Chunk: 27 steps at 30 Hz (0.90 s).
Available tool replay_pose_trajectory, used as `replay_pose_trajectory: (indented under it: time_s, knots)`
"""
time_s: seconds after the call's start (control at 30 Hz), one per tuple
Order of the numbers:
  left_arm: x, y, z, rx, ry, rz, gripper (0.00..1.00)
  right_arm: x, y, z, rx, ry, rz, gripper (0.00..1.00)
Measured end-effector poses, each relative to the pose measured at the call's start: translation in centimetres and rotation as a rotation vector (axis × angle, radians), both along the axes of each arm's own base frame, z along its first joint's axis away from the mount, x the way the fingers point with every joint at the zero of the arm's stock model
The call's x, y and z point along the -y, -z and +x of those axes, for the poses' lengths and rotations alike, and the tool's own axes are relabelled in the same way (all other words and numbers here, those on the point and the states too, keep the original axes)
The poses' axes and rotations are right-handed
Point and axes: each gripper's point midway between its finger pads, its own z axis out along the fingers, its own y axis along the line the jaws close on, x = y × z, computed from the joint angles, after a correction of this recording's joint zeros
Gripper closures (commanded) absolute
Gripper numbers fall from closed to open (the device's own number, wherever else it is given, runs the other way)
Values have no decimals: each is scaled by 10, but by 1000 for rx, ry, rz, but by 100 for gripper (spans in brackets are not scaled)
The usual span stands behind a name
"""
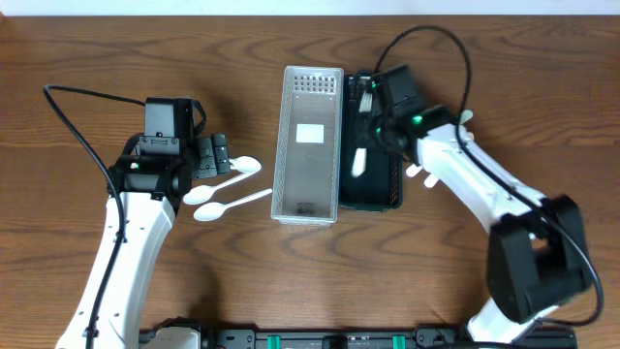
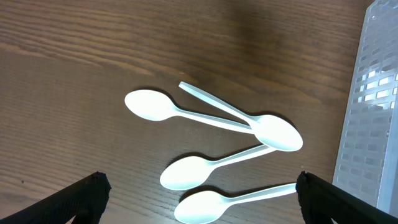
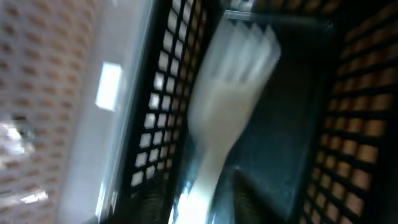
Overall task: Pack container
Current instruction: 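Carry the fork with the right gripper into the black basket and release, then return the right gripper to the cutlery and grasp a white knife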
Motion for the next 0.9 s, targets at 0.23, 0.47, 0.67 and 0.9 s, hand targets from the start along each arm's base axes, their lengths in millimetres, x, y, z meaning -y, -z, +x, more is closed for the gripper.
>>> replay_pose_trajectory:
  time_s: [0.23, 0.47, 0.67, 0.9]
  knots:
    - [0, 0, 0, 0, 0, 0, 2, 43, -35, 0, 17, 101, -43, 33]
    - [0, 0, 0, 0, 0, 0, 2, 178, -52, -5, -43, 470, -138, 36]
    - [0, 0, 0, 0, 0, 0, 2, 215, 1, -3, -158, 573, -178, 34]
    - [0, 0, 0, 0, 0, 0, 2, 214, 53, 0, -249, 572, -182, 37]
